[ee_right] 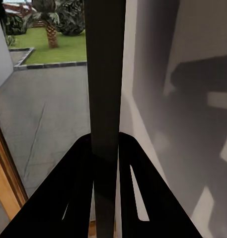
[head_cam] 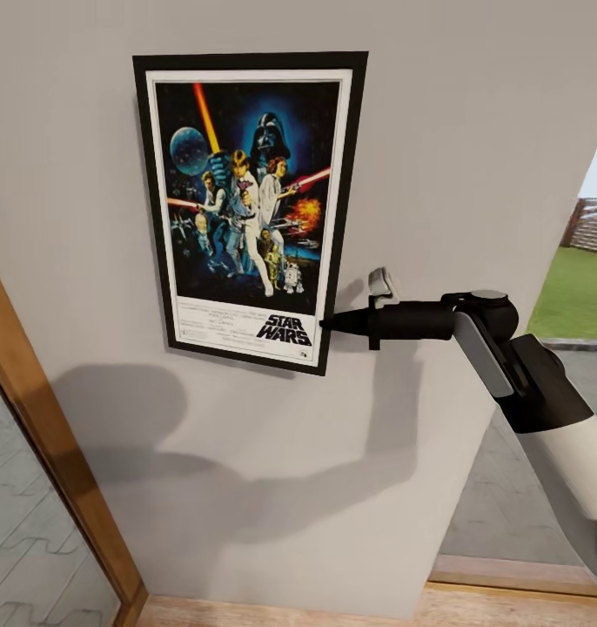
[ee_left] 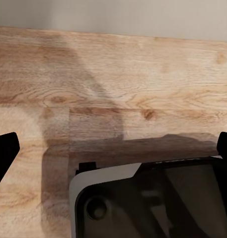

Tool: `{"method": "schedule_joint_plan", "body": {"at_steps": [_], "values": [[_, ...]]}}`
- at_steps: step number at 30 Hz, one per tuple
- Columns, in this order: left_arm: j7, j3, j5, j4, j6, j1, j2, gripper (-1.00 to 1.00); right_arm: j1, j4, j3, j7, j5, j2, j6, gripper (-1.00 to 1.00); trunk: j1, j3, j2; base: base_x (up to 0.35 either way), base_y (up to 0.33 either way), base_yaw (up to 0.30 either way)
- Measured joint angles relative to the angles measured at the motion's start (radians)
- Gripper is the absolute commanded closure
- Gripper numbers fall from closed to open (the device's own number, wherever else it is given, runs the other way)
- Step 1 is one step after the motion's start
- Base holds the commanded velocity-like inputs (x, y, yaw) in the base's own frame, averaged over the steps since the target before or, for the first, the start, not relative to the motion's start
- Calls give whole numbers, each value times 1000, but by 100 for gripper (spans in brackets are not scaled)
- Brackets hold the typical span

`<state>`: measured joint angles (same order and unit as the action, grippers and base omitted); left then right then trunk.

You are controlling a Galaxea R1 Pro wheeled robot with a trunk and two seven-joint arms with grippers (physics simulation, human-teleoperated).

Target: Pick up the poster from the kitchen countertop and hang it on one of the wall nails in the kitchen.

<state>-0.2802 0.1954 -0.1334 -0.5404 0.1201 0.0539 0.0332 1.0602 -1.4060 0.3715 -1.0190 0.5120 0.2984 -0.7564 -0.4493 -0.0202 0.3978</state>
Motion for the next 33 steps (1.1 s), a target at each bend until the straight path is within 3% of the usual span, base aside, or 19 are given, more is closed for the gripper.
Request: {"method": "schedule_joint_plan", "body": {"at_steps": [19, 33], "values": [[0, 1, 0, -1, -1, 0, 0, -100, 0, 1, 0, 1, -1, 0, 0, 100, 0, 0, 0, 0, 117, 0], [0, 2, 0, -1, 0, 0, 0, -100, 0, 1, 0, 2, -2, 0, 0, 100, 0, 0, 0, 0, 17, 0]]}}
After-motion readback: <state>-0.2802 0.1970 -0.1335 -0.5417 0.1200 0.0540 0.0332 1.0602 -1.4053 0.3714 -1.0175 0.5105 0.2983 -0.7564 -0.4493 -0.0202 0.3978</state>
